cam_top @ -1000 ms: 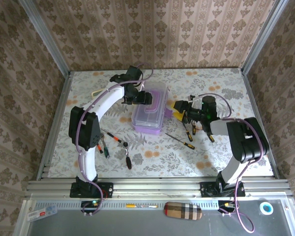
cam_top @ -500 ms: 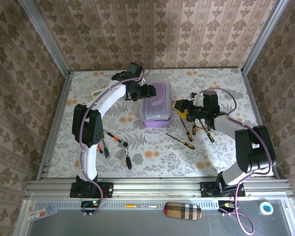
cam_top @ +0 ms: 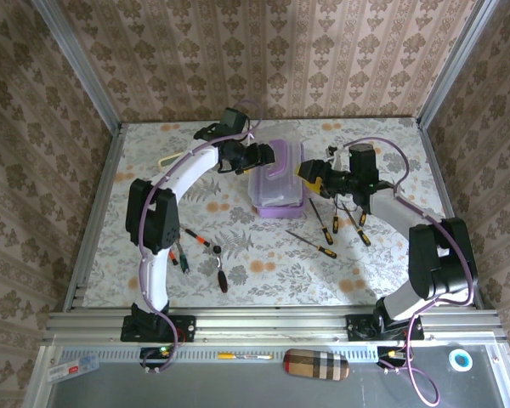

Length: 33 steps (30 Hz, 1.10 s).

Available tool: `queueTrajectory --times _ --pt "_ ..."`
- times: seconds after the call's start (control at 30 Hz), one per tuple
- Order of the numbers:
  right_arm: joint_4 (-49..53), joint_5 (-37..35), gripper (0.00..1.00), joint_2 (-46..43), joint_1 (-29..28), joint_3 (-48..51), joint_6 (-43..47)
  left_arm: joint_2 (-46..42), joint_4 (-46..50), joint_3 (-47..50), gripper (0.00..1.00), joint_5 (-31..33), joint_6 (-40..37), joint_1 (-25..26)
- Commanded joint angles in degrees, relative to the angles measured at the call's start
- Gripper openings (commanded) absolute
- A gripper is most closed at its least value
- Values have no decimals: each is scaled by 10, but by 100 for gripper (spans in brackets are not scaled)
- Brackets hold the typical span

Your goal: Pack the tool kit

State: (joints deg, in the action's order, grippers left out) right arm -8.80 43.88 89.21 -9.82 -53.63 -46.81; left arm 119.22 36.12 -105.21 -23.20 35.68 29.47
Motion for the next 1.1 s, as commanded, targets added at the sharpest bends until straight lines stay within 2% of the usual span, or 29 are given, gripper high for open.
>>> queueTrajectory --times 0.0,0.3,0.5,0.6,0.83,0.9,1.07 --pt "-1 -25 76 5 -10 -12 -14 -20 -60 21 33 -25 21 -9" --pt "3 -20 76 26 -17 -39 -24 -37 -115 70 33 -44 46 -16" --pt "3 -11 76 39 -25 -70 -29 -46 -132 82 38 -61 48 -15" --pt "6 -8 76 43 -30 -80 -29 -55 -129 80 48 -71 42 -16" --pt "20 -4 75 48 -35 -104 -23 -89 -84 74 93 -57 -7 -18" --pt "27 -3 75 49 -38 -113 -18 -106 -72 77 100 -50 -24 -21" --pt "48 -4 75 52 -45 -132 -6 -146 -43 107 100 -32 -54 -29"
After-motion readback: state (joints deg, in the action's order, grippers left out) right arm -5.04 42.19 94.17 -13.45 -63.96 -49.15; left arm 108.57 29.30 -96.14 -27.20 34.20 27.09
